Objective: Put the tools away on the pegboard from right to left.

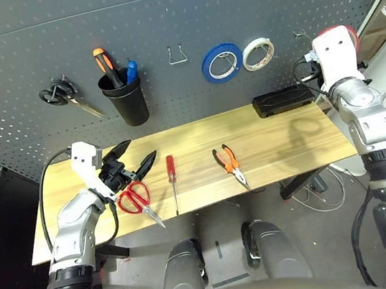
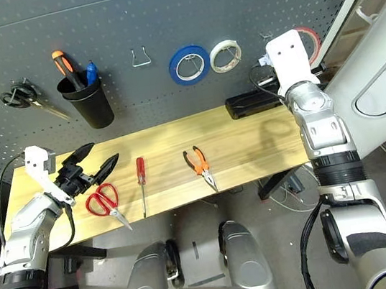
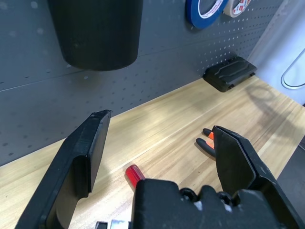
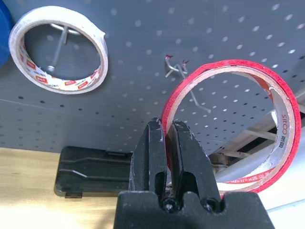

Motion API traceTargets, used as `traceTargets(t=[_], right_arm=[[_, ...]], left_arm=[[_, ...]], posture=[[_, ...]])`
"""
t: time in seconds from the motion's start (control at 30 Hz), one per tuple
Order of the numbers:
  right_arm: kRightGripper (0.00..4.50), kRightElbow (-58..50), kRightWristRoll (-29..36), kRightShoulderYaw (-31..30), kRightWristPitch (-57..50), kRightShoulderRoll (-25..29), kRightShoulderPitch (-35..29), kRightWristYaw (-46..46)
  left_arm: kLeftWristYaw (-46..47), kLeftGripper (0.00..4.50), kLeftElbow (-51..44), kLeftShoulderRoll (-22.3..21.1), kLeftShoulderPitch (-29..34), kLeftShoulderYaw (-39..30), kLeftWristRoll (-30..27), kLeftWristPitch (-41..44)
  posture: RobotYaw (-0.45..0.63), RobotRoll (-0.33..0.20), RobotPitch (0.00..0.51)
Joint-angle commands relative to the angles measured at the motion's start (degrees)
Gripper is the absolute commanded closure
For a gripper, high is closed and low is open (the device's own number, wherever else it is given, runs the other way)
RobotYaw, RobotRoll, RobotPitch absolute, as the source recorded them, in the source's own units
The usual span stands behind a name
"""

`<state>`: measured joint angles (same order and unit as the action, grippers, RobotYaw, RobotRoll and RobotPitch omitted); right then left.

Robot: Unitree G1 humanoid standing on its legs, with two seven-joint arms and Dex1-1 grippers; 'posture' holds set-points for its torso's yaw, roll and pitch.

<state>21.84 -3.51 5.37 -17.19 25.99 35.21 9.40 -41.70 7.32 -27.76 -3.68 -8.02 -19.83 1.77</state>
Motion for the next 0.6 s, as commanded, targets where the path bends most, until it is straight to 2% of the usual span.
traceTargets(t=[0.03, 0.17, 0.33, 0.43, 0.47, 0.6], right_arm=[[4.47, 11.12, -0.39, -0.28, 5.31, 1.32, 5.44, 1.42], [4.47, 23.57, -0.61, -0.55, 10.84, 1.62, 11.12, 2.40], [4.47, 38.47, -3.69, -3.96, 19.36, 1.83, 16.59, 4.53], [4.47, 44.45, -4.45, -4.66, 21.20, 1.46, 18.78, 4.57], [3.87, 45.73, -3.68, -4.14, 21.10, 1.16, 19.32, 5.56], [2.52, 47.25, -2.92, -3.54, 21.72, 1.06, 20.42, 6.00]], left_arm=[[-0.20, 0.00, -0.23, -0.19, 0.93, 0.07, 0.73, 0.08], [0.10, 0.00, 0.18, -0.16, 0.84, -0.19, 0.84, -0.41], [0.32, 0.00, 0.26, 0.25, 0.94, 0.23, 1.17, -0.63], [0.27, 0.00, 0.20, 0.31, 0.93, 0.25, 1.30, -0.63], [0.30, 0.00, 0.11, 0.32, 0.93, 0.21, 1.35, -0.61], [0.42, 0.00, -0.52, 0.04, 1.09, -0.23, 1.28, -0.36]], posture=[[-0.05, 0.000, 0.049], [-0.04, 0.000, 0.042], [-0.03, 0.000, 0.038], [-0.02, 0.000, 0.036], [-0.02, 0.000, 0.036], [-0.01, 0.000, 0.037]])
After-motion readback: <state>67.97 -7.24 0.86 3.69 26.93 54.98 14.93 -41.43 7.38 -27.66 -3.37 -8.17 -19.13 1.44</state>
